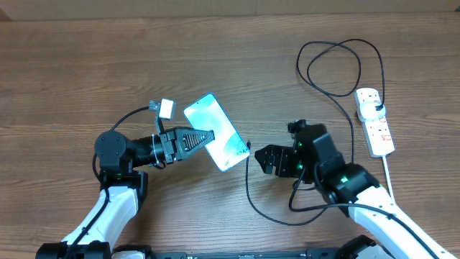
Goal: Plug charger to phone and switch on socket
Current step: 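Open the right gripper and pull it back from the plugged cable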
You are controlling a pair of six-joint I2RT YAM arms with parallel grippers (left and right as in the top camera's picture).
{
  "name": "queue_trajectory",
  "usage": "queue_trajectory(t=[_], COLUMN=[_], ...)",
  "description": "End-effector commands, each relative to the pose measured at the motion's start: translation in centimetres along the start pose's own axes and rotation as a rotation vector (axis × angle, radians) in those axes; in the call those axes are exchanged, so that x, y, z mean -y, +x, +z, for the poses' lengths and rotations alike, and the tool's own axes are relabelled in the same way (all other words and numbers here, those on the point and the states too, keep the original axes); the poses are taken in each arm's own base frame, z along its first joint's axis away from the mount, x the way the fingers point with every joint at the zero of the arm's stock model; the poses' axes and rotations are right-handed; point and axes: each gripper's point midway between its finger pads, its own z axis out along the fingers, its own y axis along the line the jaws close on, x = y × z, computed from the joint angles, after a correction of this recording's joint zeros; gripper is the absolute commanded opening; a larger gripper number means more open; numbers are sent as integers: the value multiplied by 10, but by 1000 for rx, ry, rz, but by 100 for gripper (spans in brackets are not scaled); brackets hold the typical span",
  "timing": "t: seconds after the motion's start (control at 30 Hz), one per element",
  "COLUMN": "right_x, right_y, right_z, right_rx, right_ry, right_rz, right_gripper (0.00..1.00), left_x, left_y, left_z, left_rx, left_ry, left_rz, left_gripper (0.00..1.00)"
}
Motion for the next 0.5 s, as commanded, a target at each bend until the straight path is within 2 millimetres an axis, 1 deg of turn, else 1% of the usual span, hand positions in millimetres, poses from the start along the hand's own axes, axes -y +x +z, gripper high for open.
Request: queue_trajectory(t=[0.0, 0.1, 0.2, 0.27, 0.33, 0.4, 0.43, 0.47], right_x=[-27, -40, -42, -43, -42, -32, -23, -11], right_y=[-30, -35, -38, -41, -42, -44, -45, -46], right_z=[-32, -50, -59, -61, -60, -56, -52, -49], right_rx=[71, 81, 97, 112, 117, 125, 132, 136], right_ry=[-109, -209, -241, -246, -238, -188, -140, -81], right_rz=[1, -44, -39, -59, -67, -52, -36, -6], right_gripper=[88, 88, 85, 79, 70, 56, 50, 48], left_x=[5, 5, 5, 4, 3, 2, 1, 0], left_y=[-6, -6, -7, -8, -10, -15, -17, -19], left_z=[-1, -1, 0, 0, -1, -1, -1, -1], left_rx=[-2, 3, 5, 10, 26, 52, 66, 78], left_ry=[5, 4, 3, 1, -4, -13, -18, -23], left_rz=[74, 73, 72, 72, 71, 70, 70, 68], left_gripper=[4, 4, 4, 4, 4, 4, 4, 4])
